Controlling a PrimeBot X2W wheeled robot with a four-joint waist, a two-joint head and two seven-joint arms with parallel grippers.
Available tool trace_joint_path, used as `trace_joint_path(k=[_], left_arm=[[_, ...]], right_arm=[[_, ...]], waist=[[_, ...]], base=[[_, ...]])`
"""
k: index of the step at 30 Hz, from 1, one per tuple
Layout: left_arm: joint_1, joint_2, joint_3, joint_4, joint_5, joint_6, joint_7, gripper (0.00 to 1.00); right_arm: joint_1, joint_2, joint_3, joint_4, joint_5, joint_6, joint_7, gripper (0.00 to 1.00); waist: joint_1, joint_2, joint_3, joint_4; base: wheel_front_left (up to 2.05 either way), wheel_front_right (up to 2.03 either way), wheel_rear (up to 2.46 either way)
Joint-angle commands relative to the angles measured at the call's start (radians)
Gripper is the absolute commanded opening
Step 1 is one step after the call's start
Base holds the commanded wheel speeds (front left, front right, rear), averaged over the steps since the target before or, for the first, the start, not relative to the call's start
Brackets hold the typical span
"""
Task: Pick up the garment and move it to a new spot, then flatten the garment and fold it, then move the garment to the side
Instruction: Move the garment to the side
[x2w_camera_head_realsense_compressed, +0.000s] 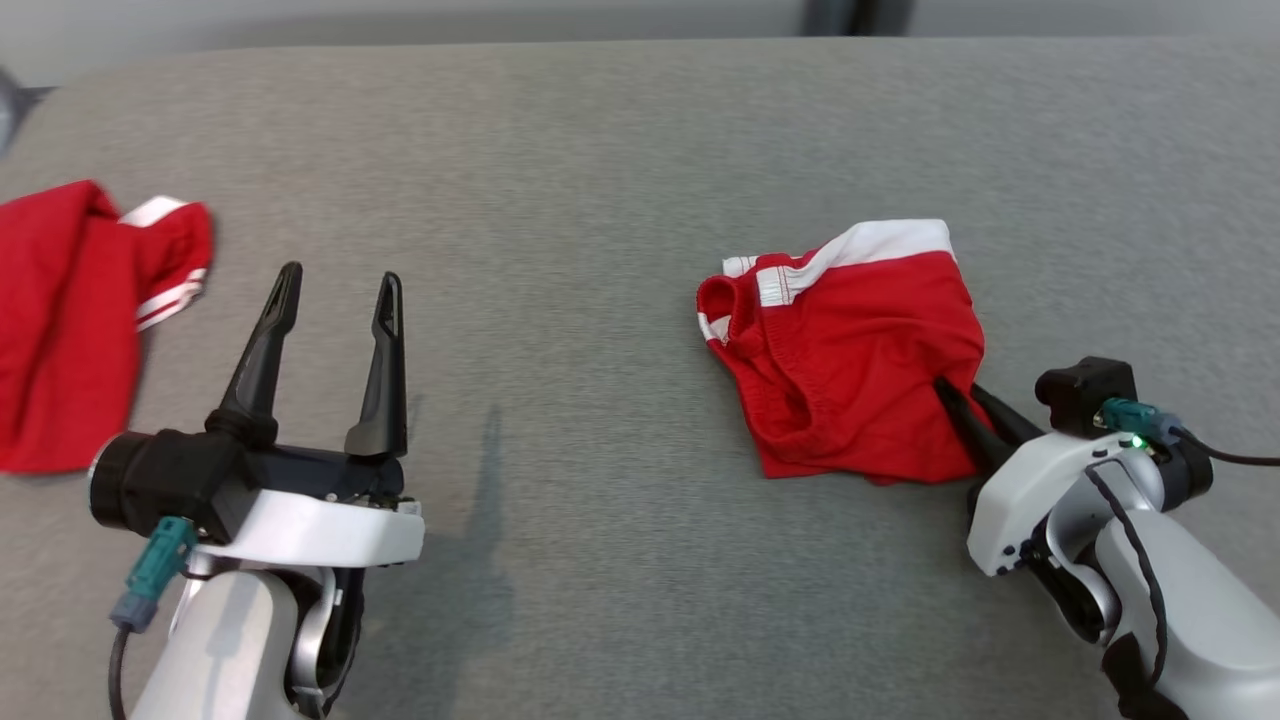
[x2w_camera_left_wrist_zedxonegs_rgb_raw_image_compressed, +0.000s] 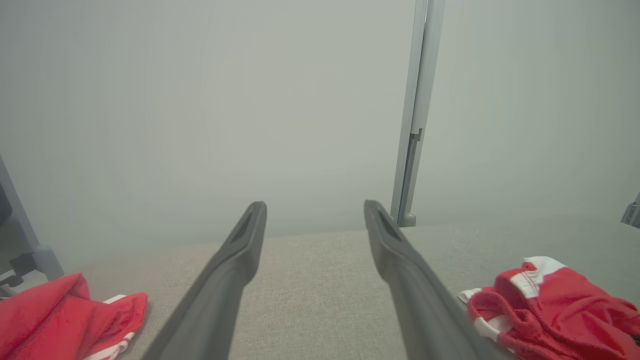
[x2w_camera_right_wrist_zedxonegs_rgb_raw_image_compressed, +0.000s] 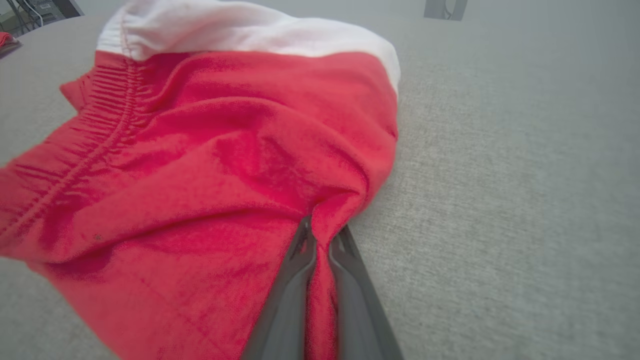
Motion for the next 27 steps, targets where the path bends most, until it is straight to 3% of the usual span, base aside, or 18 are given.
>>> trace_joint_path(k=[1,7,13,17,21,27], left_arm=[[-0.021,0.010,0.002,-0.009,0.004,0.000,-0.002,1.00],[-0.053,0.053,0.003,-0.064,0.028,0.000,0.039,1.00],[-0.110,0.096,-0.019,-0.131,0.062,-0.012,0.102,1.00],[-0.143,0.115,-0.026,-0.170,0.069,-0.024,0.145,1.00],[-0.165,0.140,-0.025,-0.202,0.080,-0.022,0.176,1.00],[-0.197,0.153,-0.041,-0.231,0.093,-0.031,0.204,1.00]], right_arm=[[-0.009,-0.021,0.007,0.002,0.007,-0.003,-0.003,0.00],[-0.092,-0.085,0.076,0.038,0.029,-0.003,-0.057,0.00],[-0.190,-0.161,0.108,0.115,0.031,-0.002,-0.139,0.00],[-0.270,-0.209,0.097,0.179,0.008,-0.002,-0.180,0.00],[-0.357,-0.217,0.068,0.243,-0.025,-0.002,-0.202,0.00],[-0.441,-0.230,-0.022,0.299,-0.098,-0.002,-0.208,0.00]], waist=[[0.0000,0.0000,0.034,-0.070],[0.0000,0.0000,0.107,-0.259],[0.0000,0.0000,0.186,-0.376],[0.0000,0.0000,0.236,-0.427],[0.0000,0.0000,0.278,-0.460],[0.0000,0.0000,0.323,-0.457]], base=[[0.00,0.00,0.00],[0.00,0.00,0.00],[0.00,0.00,0.00],[0.00,0.00,0.00],[0.00,0.00,0.00],[0.00,0.00,0.00]])
